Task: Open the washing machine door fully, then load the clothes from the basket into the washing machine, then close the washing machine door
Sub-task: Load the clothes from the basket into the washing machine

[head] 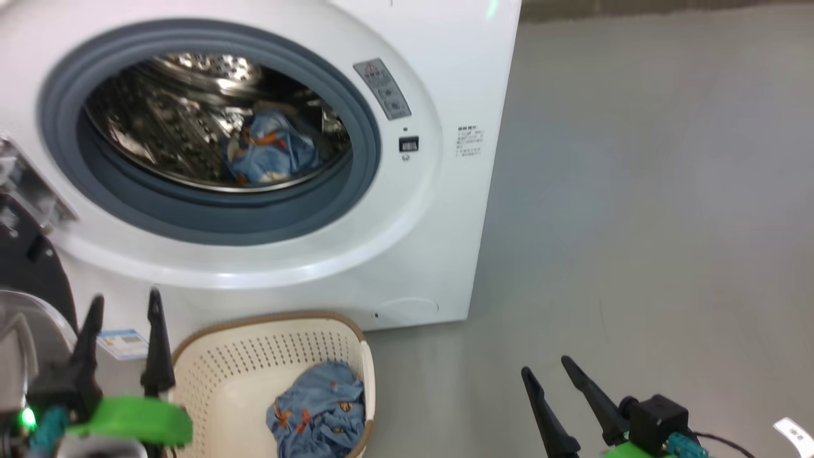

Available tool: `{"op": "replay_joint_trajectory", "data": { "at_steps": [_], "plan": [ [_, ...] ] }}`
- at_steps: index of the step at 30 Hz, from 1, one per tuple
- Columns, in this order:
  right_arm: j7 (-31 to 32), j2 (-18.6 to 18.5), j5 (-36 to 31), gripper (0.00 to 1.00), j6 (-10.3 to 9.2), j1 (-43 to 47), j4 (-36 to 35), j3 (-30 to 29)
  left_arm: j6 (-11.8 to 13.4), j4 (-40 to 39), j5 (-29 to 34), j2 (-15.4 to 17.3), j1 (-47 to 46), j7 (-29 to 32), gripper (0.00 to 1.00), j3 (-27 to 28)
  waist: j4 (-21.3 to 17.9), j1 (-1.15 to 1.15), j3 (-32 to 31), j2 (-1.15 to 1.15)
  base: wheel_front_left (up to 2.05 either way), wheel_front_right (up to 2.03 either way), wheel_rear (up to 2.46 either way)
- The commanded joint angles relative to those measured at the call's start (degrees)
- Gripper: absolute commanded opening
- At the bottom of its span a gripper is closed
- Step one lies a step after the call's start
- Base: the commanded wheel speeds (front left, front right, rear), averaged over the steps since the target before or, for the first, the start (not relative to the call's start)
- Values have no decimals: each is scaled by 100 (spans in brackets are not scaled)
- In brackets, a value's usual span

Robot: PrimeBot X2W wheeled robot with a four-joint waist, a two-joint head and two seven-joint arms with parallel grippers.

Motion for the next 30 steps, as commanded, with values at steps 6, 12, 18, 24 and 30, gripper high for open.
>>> {"op": "replay_joint_trajectory", "data": {
  "at_steps": [6, 12, 18, 24, 30],
  "plan": [
    [-28, 24, -68, 100, 9, 196, -163, 77, 217, -779, 37, 3, 814, -36, 100, 199, 70, 0, -430, 0, 0, 0, 0],
    [-28, 7, -88, 100, 9, 285, -192, 28, 322, -1032, 69, -55, 1278, -36, 100, 187, 109, 0, -475, 0, 0, 0, 0],
    [-28, 2, -99, 100, 9, 306, -205, -29, 406, -1198, 72, -167, 1670, -36, 100, 201, 120, 0, -487, 0, 0, 0, 0],
    [-28, 3, -114, 100, 9, 323, -207, -63, 462, -1209, 179, -292, 2073, -36, 100, 180, 102, 0, -476, 0, 0, 0, 0],
    [-28, 6, -142, 100, 9, 336, -231, -102, 497, -1268, 280, -389, 2317, -36, 100, 199, 105, 0, -469, 0, 0, 0, 0]
  ]
}}
